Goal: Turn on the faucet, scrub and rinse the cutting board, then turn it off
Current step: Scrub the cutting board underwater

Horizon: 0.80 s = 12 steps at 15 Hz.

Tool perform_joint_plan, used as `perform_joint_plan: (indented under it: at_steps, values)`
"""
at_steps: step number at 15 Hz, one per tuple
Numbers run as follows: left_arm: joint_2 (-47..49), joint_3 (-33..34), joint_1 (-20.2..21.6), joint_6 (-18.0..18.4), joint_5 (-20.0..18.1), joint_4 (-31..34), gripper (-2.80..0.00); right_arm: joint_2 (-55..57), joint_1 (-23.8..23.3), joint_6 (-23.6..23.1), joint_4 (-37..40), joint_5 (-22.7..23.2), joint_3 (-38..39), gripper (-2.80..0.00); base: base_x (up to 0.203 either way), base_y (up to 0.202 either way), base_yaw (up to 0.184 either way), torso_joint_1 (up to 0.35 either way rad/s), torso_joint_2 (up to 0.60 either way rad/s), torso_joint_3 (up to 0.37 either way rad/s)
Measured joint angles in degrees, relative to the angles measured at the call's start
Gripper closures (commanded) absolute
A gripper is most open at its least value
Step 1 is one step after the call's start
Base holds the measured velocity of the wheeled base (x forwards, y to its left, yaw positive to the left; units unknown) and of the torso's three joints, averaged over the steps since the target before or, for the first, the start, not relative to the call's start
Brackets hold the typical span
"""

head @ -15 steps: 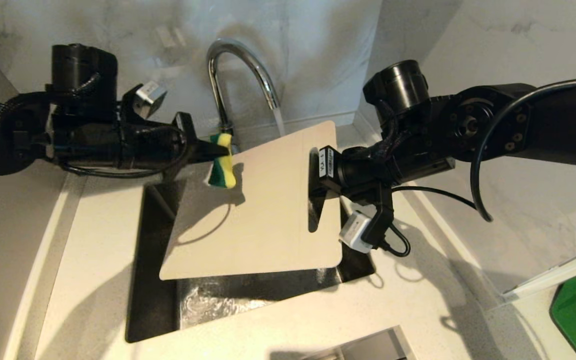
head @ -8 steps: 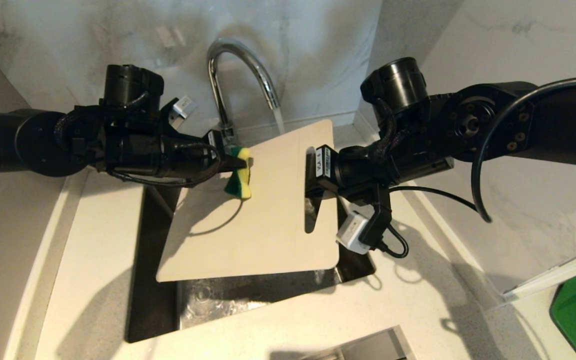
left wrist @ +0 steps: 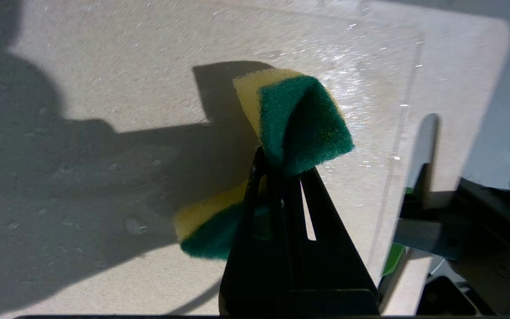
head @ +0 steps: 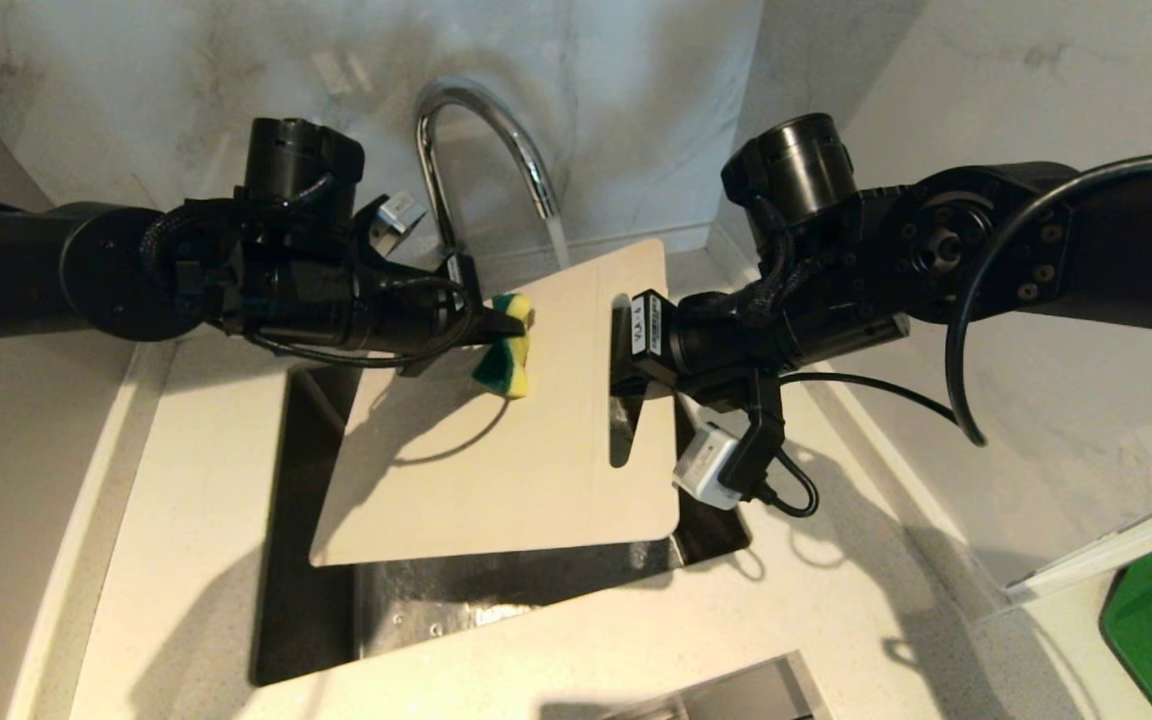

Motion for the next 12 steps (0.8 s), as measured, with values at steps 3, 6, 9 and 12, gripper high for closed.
perform_joint_plan:
  at_steps: [3, 6, 9, 12]
  values:
    - [0.4, 1.5, 0.9, 0.1, 0.0, -0.1, 0.0, -0.1, 0.0, 0.1, 0.0, -0.1, 0.0, 0.0, 0.0, 0.0, 0.0, 0.0, 0.0, 0.0]
    - [0.2, 3.8, 2.4, 0.3, 0.0, -0.4, 0.0, -0.2, -0.1, 0.1, 0.0, -0.1, 0.0, 0.0, 0.0, 0.0, 0.0, 0.0, 0.0, 0.0]
    - [0.1, 6.3, 5.0, 0.5, -0.6, -0.5, 0.0, -0.2, -0.1, 0.1, -0.1, 0.0, 0.0, 0.0, 0.0, 0.0, 0.0, 0.0, 0.0, 0.0]
    - [0.2, 9.1, 8.1, 0.5, -3.3, -0.7, 0.0, -0.2, -0.1, 0.2, -0.1, 0.0, 0.0, 0.0, 0.0, 0.0, 0.0, 0.0, 0.0, 0.0]
